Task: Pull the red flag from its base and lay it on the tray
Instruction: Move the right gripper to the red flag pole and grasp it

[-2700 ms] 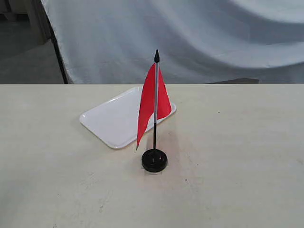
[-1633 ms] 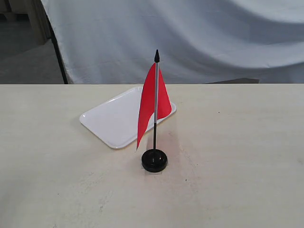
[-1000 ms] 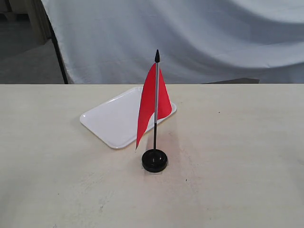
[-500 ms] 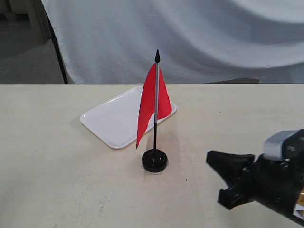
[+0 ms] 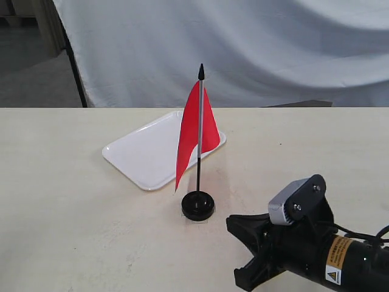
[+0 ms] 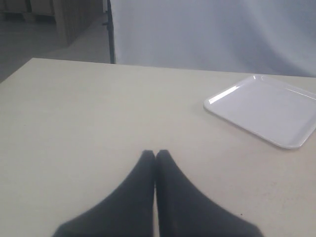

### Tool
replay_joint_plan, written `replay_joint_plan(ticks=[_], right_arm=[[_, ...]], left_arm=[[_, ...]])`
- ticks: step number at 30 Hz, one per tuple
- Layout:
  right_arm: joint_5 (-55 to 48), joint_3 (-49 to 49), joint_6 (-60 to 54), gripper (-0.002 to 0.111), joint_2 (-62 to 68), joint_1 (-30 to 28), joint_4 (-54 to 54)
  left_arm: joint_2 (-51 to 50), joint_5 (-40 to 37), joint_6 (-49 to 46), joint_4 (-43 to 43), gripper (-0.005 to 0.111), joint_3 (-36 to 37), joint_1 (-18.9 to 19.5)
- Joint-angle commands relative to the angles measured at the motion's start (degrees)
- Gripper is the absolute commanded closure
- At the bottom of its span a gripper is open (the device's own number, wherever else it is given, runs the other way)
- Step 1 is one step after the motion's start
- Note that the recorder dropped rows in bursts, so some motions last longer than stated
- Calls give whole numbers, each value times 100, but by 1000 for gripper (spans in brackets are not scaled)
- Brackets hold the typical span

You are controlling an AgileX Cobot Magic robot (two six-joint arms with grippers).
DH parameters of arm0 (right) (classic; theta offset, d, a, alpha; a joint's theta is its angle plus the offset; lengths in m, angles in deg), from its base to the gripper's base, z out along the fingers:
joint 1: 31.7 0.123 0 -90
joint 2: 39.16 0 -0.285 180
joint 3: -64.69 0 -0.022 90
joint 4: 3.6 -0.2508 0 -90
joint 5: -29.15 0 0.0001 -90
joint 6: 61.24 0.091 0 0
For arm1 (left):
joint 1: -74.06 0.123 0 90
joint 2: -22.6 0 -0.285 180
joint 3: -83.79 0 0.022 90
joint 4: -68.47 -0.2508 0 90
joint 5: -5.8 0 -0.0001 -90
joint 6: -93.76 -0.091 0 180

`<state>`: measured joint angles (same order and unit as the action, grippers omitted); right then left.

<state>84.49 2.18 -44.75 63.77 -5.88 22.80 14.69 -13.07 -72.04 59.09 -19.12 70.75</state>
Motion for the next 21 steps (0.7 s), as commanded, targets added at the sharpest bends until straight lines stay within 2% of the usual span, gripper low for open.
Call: replay_joint_plan(ticks=[1,4,6,13,21], right_arm=[[-44,17,-67,85,-49,28,-285],[-44,17,-79,38,-49,28,-306],[-44,17,-156,2,-49,28,-237],[-56,341,-264,4,-1,28,-263],[-234,1642,-972,4,794,28,-363]], left_arm=[[13,41,-28,26,107,13,3],[13,41,-28,26,107,13,3],[13,41,-28,26,107,13,3],[13,41,-28,26,107,13,3],[13,41,-28,26,107,13,3]])
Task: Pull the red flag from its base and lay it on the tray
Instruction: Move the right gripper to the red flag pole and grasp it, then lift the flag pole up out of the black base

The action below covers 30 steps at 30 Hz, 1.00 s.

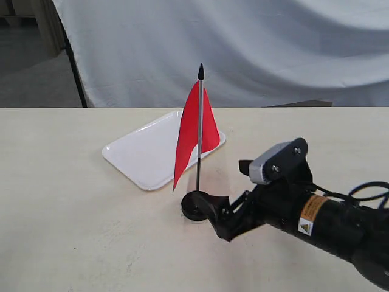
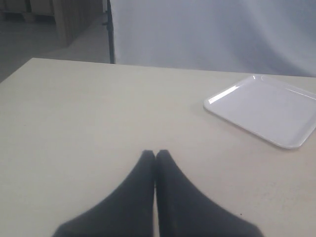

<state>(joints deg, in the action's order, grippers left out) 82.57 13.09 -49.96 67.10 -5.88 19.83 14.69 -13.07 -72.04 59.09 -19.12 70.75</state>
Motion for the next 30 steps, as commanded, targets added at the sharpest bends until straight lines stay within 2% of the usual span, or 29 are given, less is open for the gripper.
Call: replay_joint_plan(ticks=[1,12,15,16,18,20,21,23,30], right_arm=[[-42,722,-548,4,582,28,-65],[-42,1907,-619,4,1803,28,-65],[36,1922,-830,9,1911,28,-65],[71,1933,-866,13,1922,28,-65],[56,1968,-865,30,1934,28,-65],[30,1968,-865,55,1934,41,-65],[-20,1968,-850,77,1947,41,-27],[-142,1968,-926,108,1971,41,-27],[-18,1968,-1008,109,1856,41,46]], left_arm=[[13,41,-28,26,107,13,3],[13,41,-28,26,107,13,3],[13,41,-28,26,107,13,3],[13,41,-28,26,107,13,3],[13,41,-28,26,107,13,3],[13,33,-28,26,107,13,3],[13,33,-28,26,107,13,3],[13,33,-28,26,107,13,3],[13,33,-28,26,107,13,3]])
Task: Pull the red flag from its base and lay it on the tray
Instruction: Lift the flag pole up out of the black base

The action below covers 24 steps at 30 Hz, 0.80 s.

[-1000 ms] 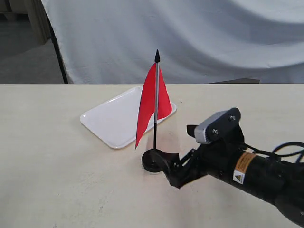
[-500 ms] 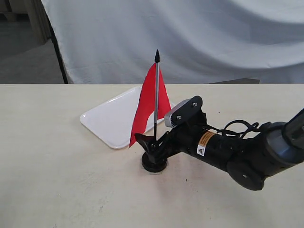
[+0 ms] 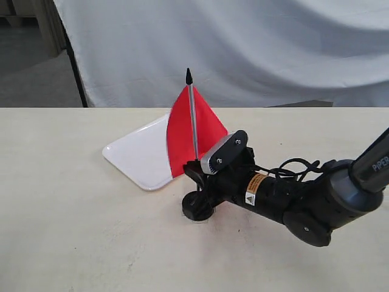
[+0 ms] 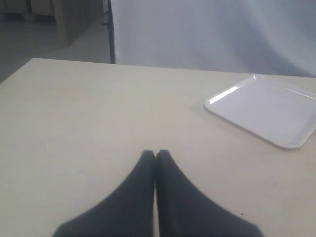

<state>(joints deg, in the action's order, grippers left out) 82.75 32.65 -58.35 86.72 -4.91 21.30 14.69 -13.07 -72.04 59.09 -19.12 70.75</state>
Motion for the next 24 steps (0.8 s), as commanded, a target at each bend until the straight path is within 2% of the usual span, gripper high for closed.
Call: replay_joint_plan(ticks=[1,10,13,17,21,22,24], right_arm=[[-60,11,-168,109,-164,-56,-74],[-1257,0,48,109,-1526,-56,-52],[-1982,0,-188,109,-2002,-56,-628],[-1902,12,-1288,109,-1982,-130,-1482],[-637,108,-2580,109,-1581,-272,-2181],[-559,414,-3412,109,-1343,-327,-2333],[-1112,899,-4132,109,-1129,-336,-2534]], left_arm=[[13,33,-28,26,107,13,3],[13,33,-28,26,107,13,3],[13,33,-28,26,107,13,3],[13,33,-28,26,107,13,3],[13,33,-28,26,107,13,3],[13,33,-28,26,107,13,3],[13,33,-28,26,107,13,3]])
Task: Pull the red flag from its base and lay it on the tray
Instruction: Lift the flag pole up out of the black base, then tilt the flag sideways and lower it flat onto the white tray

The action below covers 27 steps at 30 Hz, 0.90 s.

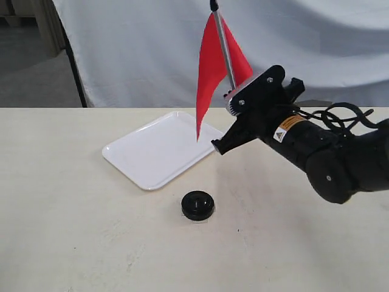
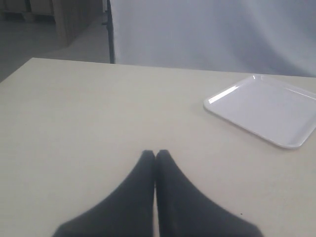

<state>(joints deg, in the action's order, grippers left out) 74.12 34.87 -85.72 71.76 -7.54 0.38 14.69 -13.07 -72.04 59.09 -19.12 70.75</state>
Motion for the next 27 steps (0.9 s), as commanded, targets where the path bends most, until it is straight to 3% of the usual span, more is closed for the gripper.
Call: replay_joint_plan(ticks=[1,5,9,16,27], right_arm=[[-682,997,-1842,109,500,-73,-575],[-2974,2786,-3908,109,1434,-73,-647],[-3664,3826,-4950,109,2135,-73,-647],[-3802,4784,-6195,109,3181,46,-647],[-3516,4784,-6335,108,3600,70,-655]], left_arm=[[13,33,-28,26,107,13,3],[13,33,-28,26,107,13,3],[13,33,-28,26,107,13,3],[13,33,-28,26,107,13,3],[13,33,-28,26,107,13,3]])
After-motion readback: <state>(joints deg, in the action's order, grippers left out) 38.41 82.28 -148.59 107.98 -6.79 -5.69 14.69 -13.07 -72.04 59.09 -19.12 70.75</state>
